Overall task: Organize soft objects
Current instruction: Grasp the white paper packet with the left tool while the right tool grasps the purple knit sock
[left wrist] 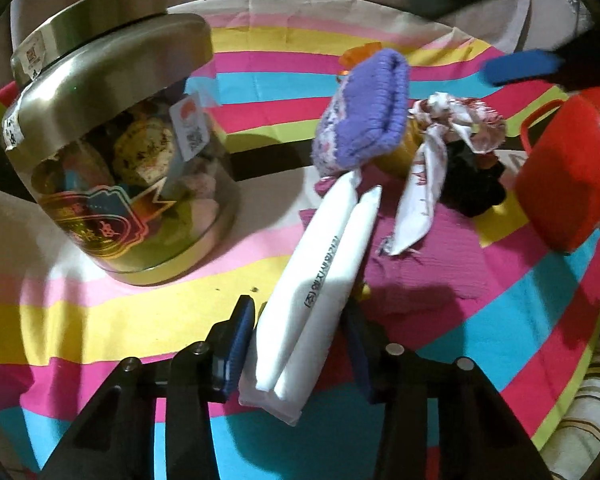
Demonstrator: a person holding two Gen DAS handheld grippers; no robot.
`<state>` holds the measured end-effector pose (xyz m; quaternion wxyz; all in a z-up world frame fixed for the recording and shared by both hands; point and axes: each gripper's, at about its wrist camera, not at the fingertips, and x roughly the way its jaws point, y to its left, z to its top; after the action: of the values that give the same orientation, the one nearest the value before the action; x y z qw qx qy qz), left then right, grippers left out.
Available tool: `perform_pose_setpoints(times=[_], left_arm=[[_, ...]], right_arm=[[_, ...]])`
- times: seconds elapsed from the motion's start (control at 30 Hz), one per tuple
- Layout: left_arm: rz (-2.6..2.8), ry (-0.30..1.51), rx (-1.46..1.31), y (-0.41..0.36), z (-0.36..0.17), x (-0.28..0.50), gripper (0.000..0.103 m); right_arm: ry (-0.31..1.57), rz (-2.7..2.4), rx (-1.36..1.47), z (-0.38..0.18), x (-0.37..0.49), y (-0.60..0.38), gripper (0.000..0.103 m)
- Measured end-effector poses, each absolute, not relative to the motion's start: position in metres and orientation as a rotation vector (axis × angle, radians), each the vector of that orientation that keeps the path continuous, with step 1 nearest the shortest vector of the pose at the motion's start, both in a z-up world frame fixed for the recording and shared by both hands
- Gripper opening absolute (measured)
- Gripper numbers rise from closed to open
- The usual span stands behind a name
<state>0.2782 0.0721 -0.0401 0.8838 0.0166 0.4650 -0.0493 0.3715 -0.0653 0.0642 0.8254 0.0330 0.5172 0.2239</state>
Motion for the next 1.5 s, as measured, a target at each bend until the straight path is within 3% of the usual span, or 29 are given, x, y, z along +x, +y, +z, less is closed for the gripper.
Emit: perform_pose_setpoints(times=[0.3,0.37,0.43,0.5,0.93,1.5], left_arm=[[-0.152,0.959,-0.009,0.053,-0.031,0.251,0.035],[-0.167,0.962,-0.051,0.056,-0.027,0.244,0.035],[-0.171,0.967,-0.073,0.056,-0.026,0.238,0.035],[-0.171,0.968,-0.099,0.057,-0.024,0.231,0.035],[-0.167,0.955,-0.260,0.075,-0.013,0.192,0.034],[-0.232,0.951,-0.322,0.039,0.006,0.173,0.035]], right_arm=[[1.148,0.411,-0.015,0.033,0.401,-0.016,0.077],[1.163,0.422,-0.030,0.024,0.401,-0.011,0.050],[1.175,0.433,-0.034,0.014,0.399,-0.010,0.034],[1.157,0.445,-0.035,0.013,0.393,-0.016,0.027],[0.998,0.575,0.014,0.030,0.305,-0.089,0.024],[1.088,0.433,-0.047,-0.008,0.236,-0.197,0.024]])
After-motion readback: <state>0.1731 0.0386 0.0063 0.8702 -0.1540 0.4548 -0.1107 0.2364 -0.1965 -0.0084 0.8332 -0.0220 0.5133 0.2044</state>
